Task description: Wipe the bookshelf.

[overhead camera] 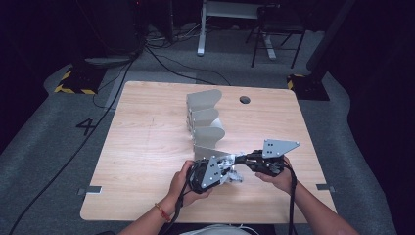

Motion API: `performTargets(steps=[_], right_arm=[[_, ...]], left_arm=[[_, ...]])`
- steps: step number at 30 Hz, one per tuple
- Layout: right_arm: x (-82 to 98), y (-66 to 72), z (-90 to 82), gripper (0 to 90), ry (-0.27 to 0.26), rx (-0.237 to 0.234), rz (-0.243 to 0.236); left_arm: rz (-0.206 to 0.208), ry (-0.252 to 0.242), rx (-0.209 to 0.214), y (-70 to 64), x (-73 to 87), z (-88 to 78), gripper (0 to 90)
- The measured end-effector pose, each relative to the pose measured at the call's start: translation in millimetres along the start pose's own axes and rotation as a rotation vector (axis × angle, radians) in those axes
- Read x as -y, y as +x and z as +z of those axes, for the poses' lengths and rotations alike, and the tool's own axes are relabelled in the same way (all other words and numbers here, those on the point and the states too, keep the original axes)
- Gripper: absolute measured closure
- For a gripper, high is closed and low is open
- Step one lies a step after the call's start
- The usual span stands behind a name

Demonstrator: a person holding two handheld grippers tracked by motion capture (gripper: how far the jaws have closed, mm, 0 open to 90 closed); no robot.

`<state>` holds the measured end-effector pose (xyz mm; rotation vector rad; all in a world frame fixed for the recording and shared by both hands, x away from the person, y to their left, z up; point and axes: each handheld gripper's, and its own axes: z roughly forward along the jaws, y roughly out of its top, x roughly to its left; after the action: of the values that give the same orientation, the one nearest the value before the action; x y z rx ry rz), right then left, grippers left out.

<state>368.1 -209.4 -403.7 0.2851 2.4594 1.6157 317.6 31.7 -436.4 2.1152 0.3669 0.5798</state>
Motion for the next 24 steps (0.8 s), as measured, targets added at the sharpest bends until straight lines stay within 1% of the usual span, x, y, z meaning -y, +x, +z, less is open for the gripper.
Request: performTargets(steps=[1,2,3,4,6,7,9,10,12,13,15,16,18,21,23,24], right_arm=[[-0.1,-0.5,-0.5,89.7,0.003,0.005,-0.002],[0.2,-1.5,-1.4,89.6,0.005,0.007,0.002],[0.6,-2.2,-1.7,89.6,0.003,0.008,0.004],[1.0,-2.7,-2.0,89.5,0.002,0.009,0.010],[0.9,-3.0,-2.0,89.6,0.003,0.012,0.011],[0.9,-3.0,-2.0,89.7,0.004,0.012,0.010],[1.1,-2.7,-1.8,89.8,0.003,0.014,0.011],[1.2,-2.6,-1.7,89.8,0.002,0.015,0.008],[1.6,-2.1,-1.5,90.0,-0.001,0.018,0.011],[1.8,-1.8,-1.3,90.0,-0.003,0.021,0.012],[1.7,-1.6,-1.2,90.0,-0.003,0.024,0.014],[1.7,-1.7,-1.1,90.0,-0.003,0.026,0.015],[2.0,-2.6,-1.0,90.0,-0.005,0.024,0.018],[2.3,-2.9,-0.8,90.0,-0.010,0.026,0.023],[2.4,-2.4,-0.8,90.0,-0.010,0.030,0.022],[2.6,-2.0,-0.8,90.0,-0.012,0.033,0.019]], left_arm=[[0.005,0.029,-0.001,1.2,3.7,2.3,74.2],[-0.005,0.042,0.003,2.8,6.2,2.9,74.1],[-0.026,0.057,0.009,5.2,9.8,3.4,74.1],[-0.035,0.083,0.010,8.1,14.3,3.3,74.1],[-0.041,0.109,-0.002,11.0,20.0,1.9,74.0],[-0.043,0.131,-0.015,13.2,23.9,0.2,74.0],[-0.041,0.158,-0.035,15.9,29.7,-2.3,73.9],[-0.051,0.173,-0.044,18.2,32.8,-4.1,73.9],[-0.072,0.182,-0.070,23.8,35.5,-11.0,74.1],[-0.077,0.168,-0.083,27.3,34.0,-16.1,74.2],[-0.109,0.116,-0.115,33.8,27.0,-28.1,74.2],[-0.113,0.089,-0.132,36.1,21.2,-34.4,74.1],[-0.111,0.048,-0.148,36.7,13.1,-40.1,74.1],[-0.071,0.022,-0.156,32.9,-0.6,-41.6,74.0],[-0.048,0.004,-0.149,28.0,-9.5,-38.9,74.0],[-0.029,0.000,-0.145,24.7,-14.3,-37.0,74.0]])
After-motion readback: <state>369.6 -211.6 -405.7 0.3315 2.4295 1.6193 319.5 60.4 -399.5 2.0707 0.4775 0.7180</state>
